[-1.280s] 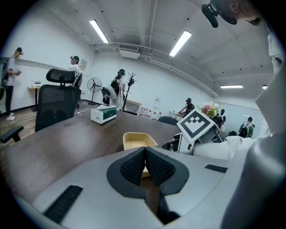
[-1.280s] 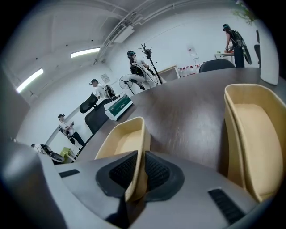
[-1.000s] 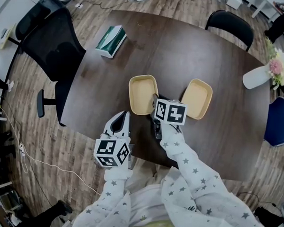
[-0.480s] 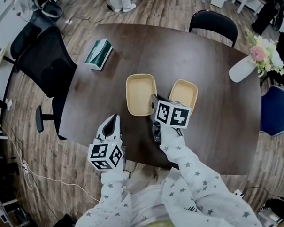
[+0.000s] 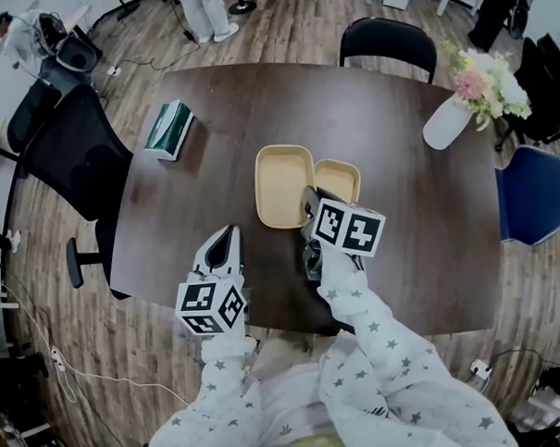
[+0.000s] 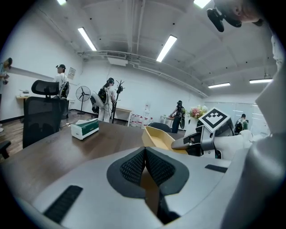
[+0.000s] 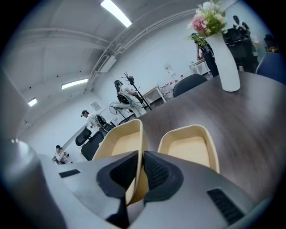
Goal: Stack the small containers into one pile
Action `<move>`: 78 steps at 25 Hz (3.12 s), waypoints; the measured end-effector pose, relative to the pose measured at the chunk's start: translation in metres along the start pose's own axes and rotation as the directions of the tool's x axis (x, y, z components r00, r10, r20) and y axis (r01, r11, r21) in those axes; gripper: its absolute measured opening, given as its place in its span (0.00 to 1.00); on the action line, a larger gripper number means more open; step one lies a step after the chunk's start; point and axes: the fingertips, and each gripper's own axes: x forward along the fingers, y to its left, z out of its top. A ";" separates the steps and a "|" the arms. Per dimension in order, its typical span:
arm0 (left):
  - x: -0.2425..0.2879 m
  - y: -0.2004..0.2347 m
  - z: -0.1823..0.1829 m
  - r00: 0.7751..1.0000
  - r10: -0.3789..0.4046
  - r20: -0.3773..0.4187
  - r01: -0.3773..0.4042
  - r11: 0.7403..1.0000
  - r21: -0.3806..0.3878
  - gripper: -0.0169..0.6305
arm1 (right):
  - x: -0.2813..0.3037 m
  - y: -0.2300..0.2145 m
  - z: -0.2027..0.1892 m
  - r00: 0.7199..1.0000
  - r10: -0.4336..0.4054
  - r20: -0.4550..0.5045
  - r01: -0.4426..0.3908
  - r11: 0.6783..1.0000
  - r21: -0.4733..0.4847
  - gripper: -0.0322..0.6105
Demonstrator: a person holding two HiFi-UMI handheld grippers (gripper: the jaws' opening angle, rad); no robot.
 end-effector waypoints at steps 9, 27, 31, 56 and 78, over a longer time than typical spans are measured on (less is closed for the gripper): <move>0.023 -0.036 0.001 0.997 -0.077 -0.018 0.077 0.997 0.025 0.06 | -0.029 -0.056 0.018 0.991 -0.109 0.075 0.101 0.988 0.115 0.12; 0.038 -0.055 -0.010 0.991 -0.123 -0.057 0.125 0.992 0.033 0.06 | -0.037 -0.100 -0.001 0.979 -0.199 0.046 0.189 0.967 0.170 0.12; 0.037 -0.055 -0.012 0.991 -0.121 -0.061 0.123 0.992 0.034 0.06 | -0.037 -0.103 -0.004 0.975 -0.218 0.041 0.210 0.967 0.147 0.12; 0.038 -0.062 -0.019 0.989 -0.134 -0.066 0.136 0.990 0.025 0.06 | -0.030 -0.092 -0.009 0.984 -0.175 0.021 0.175 0.985 -0.009 0.24; 0.036 -0.122 0.011 0.991 -0.132 0.028 0.130 0.989 0.064 0.06 | -0.079 -0.081 0.021 0.993 0.120 0.019 -0.119 0.992 -0.050 0.10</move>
